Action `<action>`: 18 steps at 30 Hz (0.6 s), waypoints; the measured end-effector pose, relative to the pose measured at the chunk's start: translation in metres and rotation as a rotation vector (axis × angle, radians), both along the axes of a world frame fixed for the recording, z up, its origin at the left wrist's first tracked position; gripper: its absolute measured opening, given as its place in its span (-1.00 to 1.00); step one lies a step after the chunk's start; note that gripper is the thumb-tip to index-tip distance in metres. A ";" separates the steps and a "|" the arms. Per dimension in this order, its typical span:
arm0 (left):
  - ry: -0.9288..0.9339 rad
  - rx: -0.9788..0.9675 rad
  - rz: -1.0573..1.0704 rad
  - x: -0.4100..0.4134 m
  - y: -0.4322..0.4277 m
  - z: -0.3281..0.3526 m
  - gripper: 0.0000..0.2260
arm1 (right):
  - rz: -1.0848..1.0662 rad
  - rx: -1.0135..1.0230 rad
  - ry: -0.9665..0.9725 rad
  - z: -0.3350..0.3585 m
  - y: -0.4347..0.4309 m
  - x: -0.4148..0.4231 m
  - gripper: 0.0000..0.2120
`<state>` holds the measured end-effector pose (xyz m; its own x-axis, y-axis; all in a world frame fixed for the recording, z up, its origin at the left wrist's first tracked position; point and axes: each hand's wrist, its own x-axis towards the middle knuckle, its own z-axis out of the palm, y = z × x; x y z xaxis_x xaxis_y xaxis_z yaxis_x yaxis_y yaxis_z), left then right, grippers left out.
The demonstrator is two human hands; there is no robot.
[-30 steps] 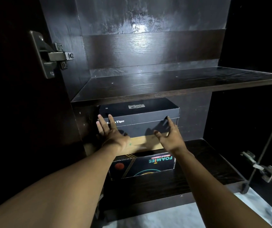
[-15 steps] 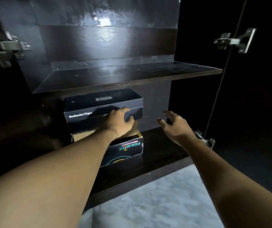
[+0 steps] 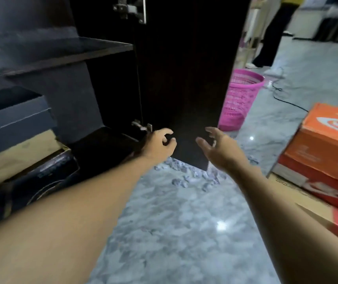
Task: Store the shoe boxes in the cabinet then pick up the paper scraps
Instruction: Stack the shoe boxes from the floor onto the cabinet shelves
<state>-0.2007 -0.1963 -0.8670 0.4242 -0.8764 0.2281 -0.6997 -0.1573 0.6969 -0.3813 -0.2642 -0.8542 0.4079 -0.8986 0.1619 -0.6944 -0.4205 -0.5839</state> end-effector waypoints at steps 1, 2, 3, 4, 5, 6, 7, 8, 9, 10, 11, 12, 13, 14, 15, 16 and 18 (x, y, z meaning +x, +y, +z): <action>0.012 0.014 -0.055 -0.022 -0.007 -0.003 -0.56 | -0.039 0.000 0.011 0.002 0.003 -0.025 -0.43; 0.019 0.033 -0.104 -0.042 -0.014 -0.007 -0.61 | -0.072 0.005 0.029 0.004 0.007 -0.050 -0.43; 0.022 0.061 -0.151 -0.064 -0.018 -0.007 -0.68 | -0.103 0.013 0.052 0.005 0.013 -0.075 -0.44; 0.026 0.081 -0.194 -0.087 -0.023 -0.007 -0.76 | -0.140 0.017 0.067 0.007 0.019 -0.099 -0.44; 0.027 0.090 -0.230 -0.110 -0.026 -0.006 -0.82 | -0.180 0.008 0.074 0.008 0.026 -0.123 -0.44; 0.042 0.093 -0.277 -0.133 -0.030 -0.005 -0.84 | -0.220 -0.010 0.080 0.009 0.033 -0.147 -0.44; 0.062 0.110 -0.329 -0.157 -0.034 -0.006 -0.80 | -0.255 -0.027 0.084 0.009 0.041 -0.170 -0.45; 0.076 0.132 -0.385 -0.176 -0.037 -0.006 -0.72 | -0.283 -0.041 0.090 0.009 0.049 -0.188 -0.47; 0.074 0.157 -0.455 -0.199 -0.038 -0.006 -0.68 | -0.324 -0.048 0.095 0.009 0.059 -0.211 -0.48; 0.071 0.176 -0.525 -0.225 -0.040 -0.006 -0.70 | -0.369 -0.048 0.107 0.008 0.070 -0.235 -0.48; 0.076 0.188 -0.572 -0.247 -0.038 -0.007 -0.74 | -0.401 -0.043 0.121 0.005 0.080 -0.254 -0.49; 0.095 0.188 -0.606 -0.269 -0.035 -0.009 -0.78 | -0.436 -0.032 0.135 0.003 0.090 -0.273 -0.49; 0.117 0.178 -0.631 -0.293 -0.032 -0.010 -0.81 | -0.473 -0.028 0.136 0.000 0.099 -0.292 -0.50; 0.146 0.174 -0.646 -0.315 -0.027 -0.014 -0.84 | -0.516 -0.019 0.129 -0.004 0.107 -0.310 -0.50; 0.181 0.184 -0.646 -0.337 -0.022 -0.019 -0.85 | -0.558 -0.011 0.107 -0.008 0.115 -0.327 -0.50; 0.227 0.199 -0.648 -0.359 -0.016 -0.025 -0.86 | -0.604 0.005 0.085 -0.013 0.122 -0.342 -0.50; 0.303 0.263 -0.676 -0.397 -0.004 -0.042 -0.84 | -0.699 0.050 0.062 -0.028 0.136 -0.372 -0.52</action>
<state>-0.5977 -0.1999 -0.9095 -0.2096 -0.9758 -0.0628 -0.4874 0.0486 0.8718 -0.7528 -0.1286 -0.8823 -0.2610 -0.9592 0.1088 -0.8248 0.1631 -0.5413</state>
